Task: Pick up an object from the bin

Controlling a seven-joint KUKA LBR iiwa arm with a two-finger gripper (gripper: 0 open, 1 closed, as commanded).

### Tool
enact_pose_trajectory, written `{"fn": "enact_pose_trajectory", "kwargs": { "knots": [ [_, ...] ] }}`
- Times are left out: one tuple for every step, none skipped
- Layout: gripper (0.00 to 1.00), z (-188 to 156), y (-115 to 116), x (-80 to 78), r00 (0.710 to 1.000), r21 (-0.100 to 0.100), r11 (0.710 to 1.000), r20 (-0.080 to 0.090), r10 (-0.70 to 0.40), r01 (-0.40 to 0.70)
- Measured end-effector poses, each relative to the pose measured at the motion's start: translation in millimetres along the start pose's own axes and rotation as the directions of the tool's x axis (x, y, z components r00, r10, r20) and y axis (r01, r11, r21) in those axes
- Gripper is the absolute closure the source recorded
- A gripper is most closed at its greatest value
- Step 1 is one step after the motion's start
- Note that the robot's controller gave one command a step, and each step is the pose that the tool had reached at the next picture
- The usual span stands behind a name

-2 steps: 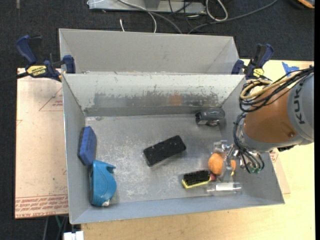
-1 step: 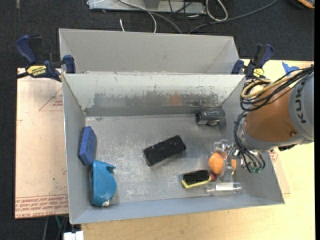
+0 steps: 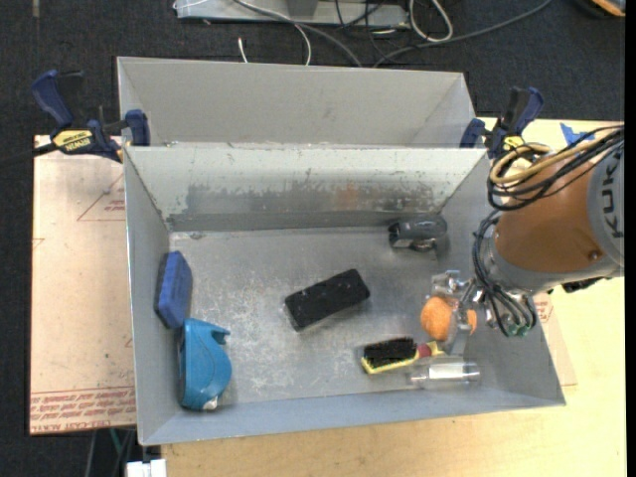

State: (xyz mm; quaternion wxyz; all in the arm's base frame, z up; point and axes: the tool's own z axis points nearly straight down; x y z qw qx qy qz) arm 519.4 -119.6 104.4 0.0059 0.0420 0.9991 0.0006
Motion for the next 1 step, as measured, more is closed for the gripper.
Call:
{"fn": "enact_pose_trajectory", "kwargs": {
  "knots": [
    [1.00,-13.4,0.2,-0.9,1.000,0.000,1.000,0.002,0.000,0.000]
  ]
}}
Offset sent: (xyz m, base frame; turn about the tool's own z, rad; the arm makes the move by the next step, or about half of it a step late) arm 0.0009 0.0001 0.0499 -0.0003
